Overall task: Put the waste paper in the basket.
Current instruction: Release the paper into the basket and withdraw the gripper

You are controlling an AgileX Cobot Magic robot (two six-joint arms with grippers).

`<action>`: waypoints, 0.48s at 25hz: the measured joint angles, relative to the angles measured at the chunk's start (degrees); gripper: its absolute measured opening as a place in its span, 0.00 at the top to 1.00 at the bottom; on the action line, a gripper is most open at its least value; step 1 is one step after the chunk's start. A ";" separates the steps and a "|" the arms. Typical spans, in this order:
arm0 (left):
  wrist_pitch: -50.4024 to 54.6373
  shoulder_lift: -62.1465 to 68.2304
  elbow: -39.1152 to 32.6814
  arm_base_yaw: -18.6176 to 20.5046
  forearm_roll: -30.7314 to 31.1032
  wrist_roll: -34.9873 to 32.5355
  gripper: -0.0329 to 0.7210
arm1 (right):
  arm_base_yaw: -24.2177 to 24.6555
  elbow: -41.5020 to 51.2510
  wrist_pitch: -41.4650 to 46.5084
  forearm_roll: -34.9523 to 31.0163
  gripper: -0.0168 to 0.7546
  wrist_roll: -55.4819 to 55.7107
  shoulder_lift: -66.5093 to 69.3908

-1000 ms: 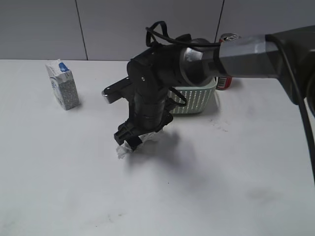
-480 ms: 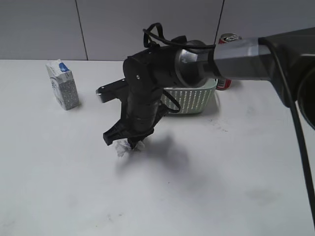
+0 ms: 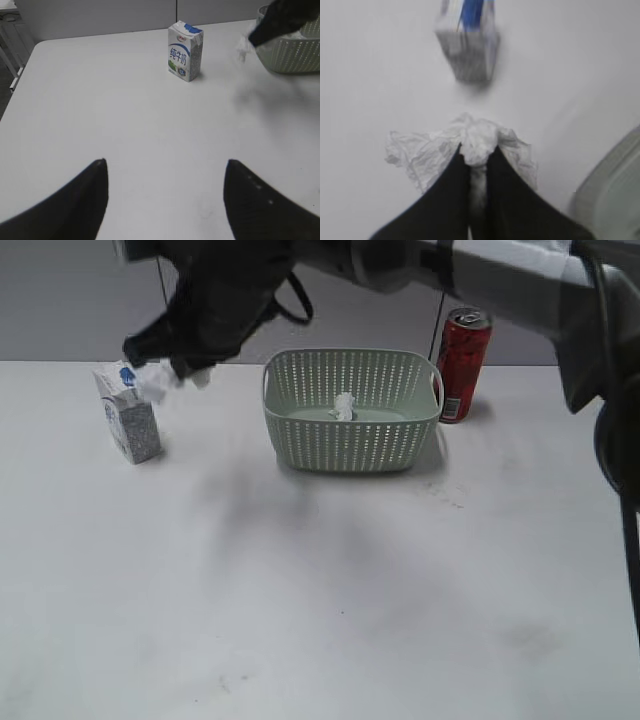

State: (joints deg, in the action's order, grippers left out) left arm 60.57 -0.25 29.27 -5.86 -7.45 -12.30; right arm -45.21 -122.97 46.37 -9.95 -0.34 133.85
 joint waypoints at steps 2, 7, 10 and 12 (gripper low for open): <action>0.00 0.00 0.00 0.00 0.00 0.00 0.23 | 0.27 -5.12 -0.05 4.87 0.95 -0.36 0.00; 0.00 0.00 0.00 0.00 0.00 0.00 0.23 | 2.30 -11.14 0.51 17.19 0.95 -0.63 0.00; 0.00 0.00 0.00 0.00 0.00 0.00 0.23 | 5.25 -11.48 3.52 20.78 0.96 -0.68 0.00; 0.00 0.00 0.00 0.00 0.00 0.00 0.23 | 7.67 -11.48 6.39 21.20 0.96 -0.51 0.00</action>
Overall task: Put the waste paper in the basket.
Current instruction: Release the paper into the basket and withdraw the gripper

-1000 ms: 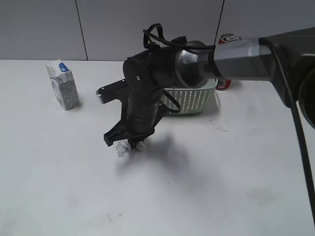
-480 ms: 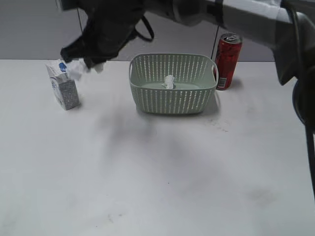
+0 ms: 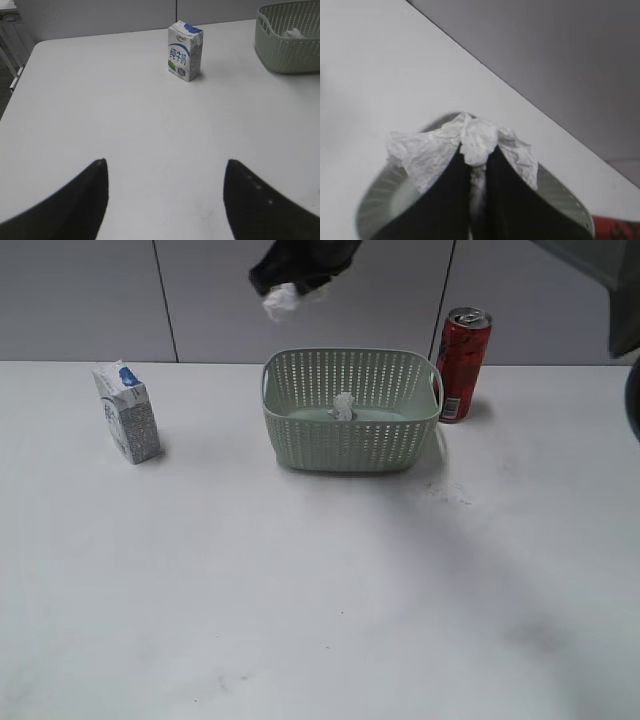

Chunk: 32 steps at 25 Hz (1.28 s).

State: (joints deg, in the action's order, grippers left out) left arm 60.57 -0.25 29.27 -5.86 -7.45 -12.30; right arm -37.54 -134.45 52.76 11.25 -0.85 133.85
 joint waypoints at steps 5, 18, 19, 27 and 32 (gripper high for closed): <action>0.00 0.00 0.00 0.00 0.00 0.00 0.23 | 5.84 0.00 5.22 -1.38 0.96 4.27 0.18; 0.00 0.00 0.00 0.00 0.00 0.00 0.24 | 8.59 0.62 13.35 -11.25 0.46 5.03 8.81; 0.00 0.00 0.00 0.00 0.00 0.00 0.24 | 8.59 0.62 13.49 -11.87 0.36 5.03 9.37; 0.00 0.00 0.00 0.00 0.00 0.00 0.24 | 8.66 -0.28 15.12 -12.24 0.17 5.03 10.21; 0.00 0.00 0.00 0.00 0.00 0.00 0.24 | 8.83 -7.39 15.69 -12.28 0.18 5.03 8.64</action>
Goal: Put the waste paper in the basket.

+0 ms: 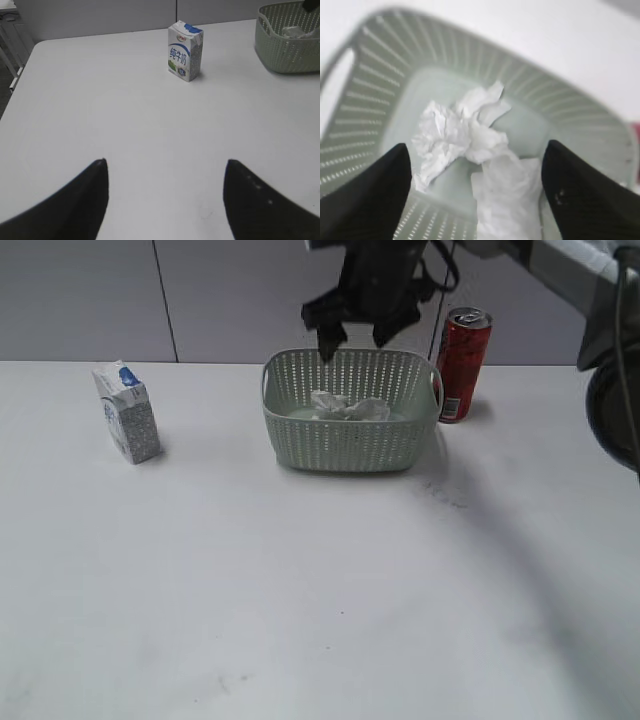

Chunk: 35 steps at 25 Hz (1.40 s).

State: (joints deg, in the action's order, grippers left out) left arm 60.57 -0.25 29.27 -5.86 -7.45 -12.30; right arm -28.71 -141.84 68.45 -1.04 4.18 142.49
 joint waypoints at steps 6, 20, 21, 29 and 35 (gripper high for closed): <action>0.00 0.00 0.00 0.00 0.00 0.00 0.24 | 2.28 -12.06 -0.12 5.93 0.20 0.00 -4.27; 0.00 0.00 0.00 0.00 0.00 0.00 0.24 | 24.70 -3.05 0.05 -6.70 0.21 -0.85 -18.28; 0.00 0.00 0.00 0.00 0.00 0.00 0.24 | 25.96 -0.20 0.05 -6.82 0.21 -0.99 -20.31; 0.00 0.00 0.00 0.00 0.00 0.00 0.24 | 27.74 31.42 0.04 -4.21 0.21 -5.93 -35.75; 0.00 0.00 0.00 0.00 0.00 0.00 0.24 | 27.74 58.52 -5.94 -2.74 0.21 -6.62 -49.96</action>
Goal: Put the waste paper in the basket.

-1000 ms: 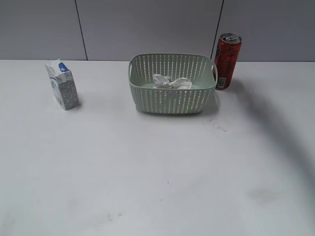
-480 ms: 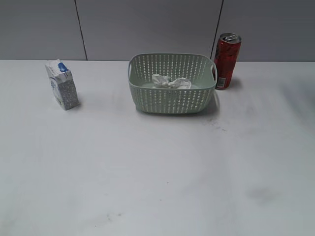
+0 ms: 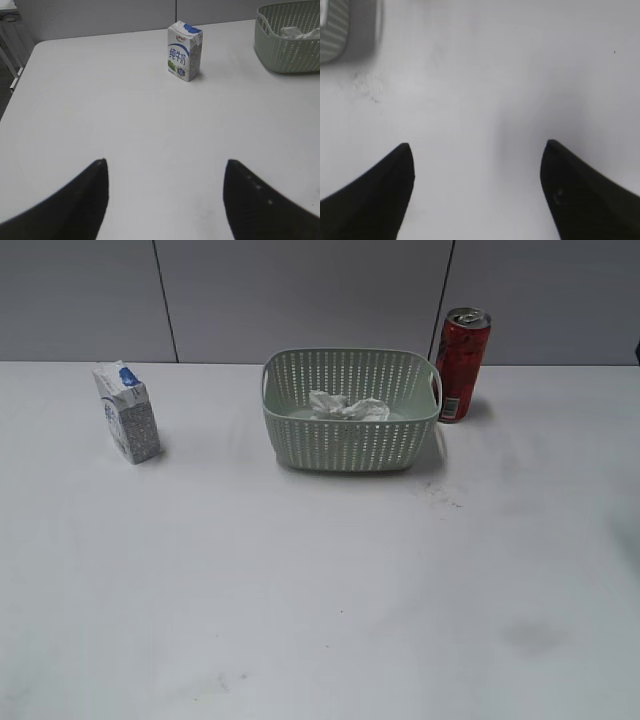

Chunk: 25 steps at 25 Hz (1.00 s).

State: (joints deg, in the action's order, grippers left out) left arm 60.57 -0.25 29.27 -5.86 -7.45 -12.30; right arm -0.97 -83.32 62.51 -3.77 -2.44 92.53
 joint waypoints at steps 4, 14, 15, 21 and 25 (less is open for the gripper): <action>0.00 0.00 0.00 0.00 0.00 0.00 0.24 | 0.00 17.51 -7.22 0.04 0.21 -0.11 -10.81; 0.00 0.00 0.00 0.00 0.00 0.00 0.24 | 0.00 46.20 -13.02 -0.07 0.21 -0.18 -34.48; 0.00 0.00 0.00 0.00 0.00 0.00 0.24 | 0.00 47.91 -13.02 -0.07 0.21 -0.26 -36.59; 0.00 0.00 0.00 0.00 0.00 0.00 0.24 | 0.00 54.80 -13.07 -0.07 0.21 -0.25 -51.84; 0.00 0.00 0.00 0.00 0.00 0.00 0.24 | 0.00 57.31 -11.98 0.10 0.21 -0.47 -62.23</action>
State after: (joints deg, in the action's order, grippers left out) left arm 60.57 -0.25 29.27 -5.86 -7.45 -12.30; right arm -0.97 -26.01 50.52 -3.67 -2.91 30.30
